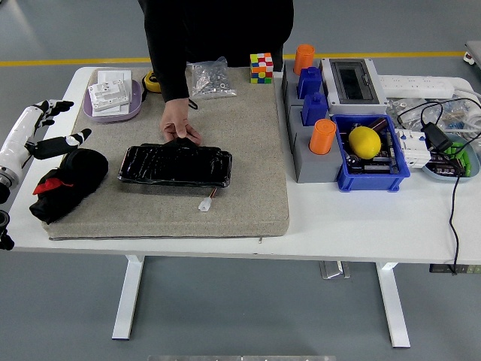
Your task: Pick the rag up,wipe the panel,place it on the desk
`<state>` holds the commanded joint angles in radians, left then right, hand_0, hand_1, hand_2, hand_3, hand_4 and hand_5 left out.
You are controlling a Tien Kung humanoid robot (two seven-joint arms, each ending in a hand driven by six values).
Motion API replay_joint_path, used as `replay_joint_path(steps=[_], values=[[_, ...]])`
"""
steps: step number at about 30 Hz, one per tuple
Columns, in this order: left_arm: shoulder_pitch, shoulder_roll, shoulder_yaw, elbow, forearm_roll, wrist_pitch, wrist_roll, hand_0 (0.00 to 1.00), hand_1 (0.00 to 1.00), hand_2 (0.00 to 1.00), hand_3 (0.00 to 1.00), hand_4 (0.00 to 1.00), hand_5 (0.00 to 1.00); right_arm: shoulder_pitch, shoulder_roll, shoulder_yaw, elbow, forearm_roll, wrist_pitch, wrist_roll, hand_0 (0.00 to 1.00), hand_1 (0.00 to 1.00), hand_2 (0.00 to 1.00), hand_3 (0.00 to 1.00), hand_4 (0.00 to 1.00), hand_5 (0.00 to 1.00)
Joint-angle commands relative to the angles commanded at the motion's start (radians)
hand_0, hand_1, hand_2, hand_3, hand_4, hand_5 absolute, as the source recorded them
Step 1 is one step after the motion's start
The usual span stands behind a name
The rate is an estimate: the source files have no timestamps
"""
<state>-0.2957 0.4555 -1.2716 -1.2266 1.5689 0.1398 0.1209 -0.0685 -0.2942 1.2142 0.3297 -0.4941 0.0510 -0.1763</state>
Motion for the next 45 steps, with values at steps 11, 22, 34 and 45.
replay_joint_path(steps=[11, 22, 34, 45], values=[[-0.011, -0.012, 0.019, 0.069, 0.053, 0.003, 0.021, 0.885, 0.947, 0.936, 0.874, 0.831, 0.235, 0.001, 0.001, 0.004, -0.001, -0.001, 0.001, 0.0, 0.722, 0.601, 0.688, 0.616, 0.998, 0.582], [-0.014, -0.05, 0.048, 0.138, 0.021, 0.05, -0.028, 0.86, 0.932, 0.934, 0.875, 0.855, 0.265, 0.002, 0.002, 0.003, 0.002, 0.0, -0.003, 0.001, 0.722, 0.601, 0.686, 0.615, 0.998, 0.581], [-0.023, -0.093, 0.066, 0.207, 0.008, 0.059, -0.043, 0.856, 0.924, 0.929, 0.87, 0.862, 0.275, 0.0, 0.003, 0.008, 0.002, -0.004, -0.002, 0.0, 0.722, 0.601, 0.686, 0.615, 0.998, 0.583], [-0.04, -0.115, 0.083, 0.253, 0.021, 0.076, -0.055, 0.802, 0.872, 0.911, 0.86, 0.845, 0.273, -0.001, 0.005, 0.011, 0.004, -0.004, -0.004, 0.002, 0.721, 0.601, 0.685, 0.615, 0.998, 0.58]])
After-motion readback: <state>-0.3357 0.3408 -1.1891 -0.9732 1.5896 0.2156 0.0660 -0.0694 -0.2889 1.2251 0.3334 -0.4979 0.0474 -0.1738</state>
